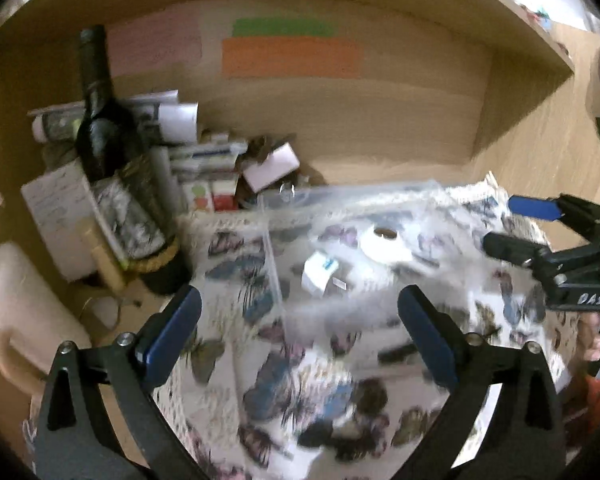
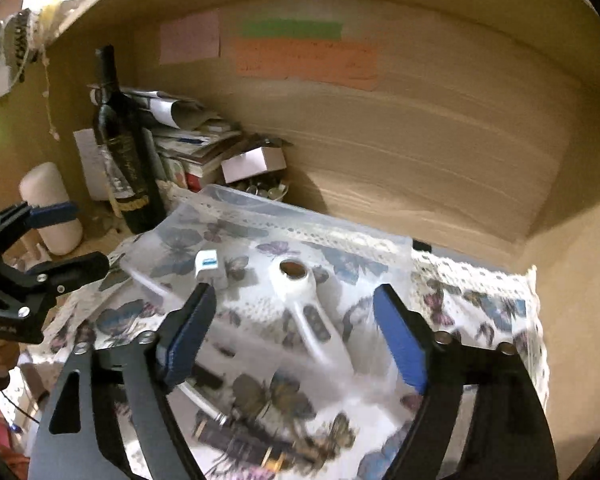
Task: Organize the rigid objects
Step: 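Grasp the black plug with the left tool while the right tool grasps the black-and-orange cylinder, then carry both items into the clear box and open both tools, then grasp the metal mesh ball with the left tool while the right tool grasps the keys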
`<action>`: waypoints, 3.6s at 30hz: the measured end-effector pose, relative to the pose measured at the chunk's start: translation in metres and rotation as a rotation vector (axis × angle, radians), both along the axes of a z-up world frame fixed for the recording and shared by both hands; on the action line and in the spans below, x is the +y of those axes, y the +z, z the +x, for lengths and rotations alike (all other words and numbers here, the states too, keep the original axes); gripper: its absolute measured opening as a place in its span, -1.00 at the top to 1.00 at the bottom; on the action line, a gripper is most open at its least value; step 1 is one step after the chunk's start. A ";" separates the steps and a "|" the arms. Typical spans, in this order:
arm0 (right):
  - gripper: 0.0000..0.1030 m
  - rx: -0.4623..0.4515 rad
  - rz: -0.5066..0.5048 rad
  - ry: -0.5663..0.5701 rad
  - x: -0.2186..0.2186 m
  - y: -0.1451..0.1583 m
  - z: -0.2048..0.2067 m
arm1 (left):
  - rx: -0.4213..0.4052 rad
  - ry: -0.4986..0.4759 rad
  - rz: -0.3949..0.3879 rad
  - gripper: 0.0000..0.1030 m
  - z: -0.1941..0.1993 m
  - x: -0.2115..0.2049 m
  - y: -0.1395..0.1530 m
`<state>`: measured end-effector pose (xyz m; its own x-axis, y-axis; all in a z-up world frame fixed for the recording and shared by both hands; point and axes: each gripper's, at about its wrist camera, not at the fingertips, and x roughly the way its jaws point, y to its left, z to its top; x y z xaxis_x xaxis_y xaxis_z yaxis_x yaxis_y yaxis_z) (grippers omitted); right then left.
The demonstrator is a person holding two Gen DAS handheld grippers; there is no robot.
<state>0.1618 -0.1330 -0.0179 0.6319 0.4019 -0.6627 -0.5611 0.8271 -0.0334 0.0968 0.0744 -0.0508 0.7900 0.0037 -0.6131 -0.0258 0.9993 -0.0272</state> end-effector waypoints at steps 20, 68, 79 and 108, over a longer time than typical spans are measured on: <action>-0.57 0.314 -0.001 -0.086 -0.005 -0.102 -0.066 | 0.239 -0.110 -0.061 -0.94 -0.041 -0.017 -0.089; -0.56 -0.100 0.103 -0.100 -0.006 0.016 0.004 | -0.081 -0.023 -0.084 -0.15 0.024 -0.008 0.015; -0.56 0.025 0.016 -0.057 0.017 -0.020 0.052 | 0.051 -0.068 -0.105 -0.15 0.076 -0.014 -0.013; -0.57 0.140 -0.006 -0.031 0.010 -0.038 0.060 | 0.055 -0.087 -0.082 -0.67 0.072 -0.025 -0.019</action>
<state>0.2214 -0.1228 -0.0555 0.5456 0.3791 -0.7474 -0.5344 0.8444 0.0382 0.1691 0.0490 -0.0698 0.7502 -0.1155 -0.6510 0.0575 0.9923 -0.1098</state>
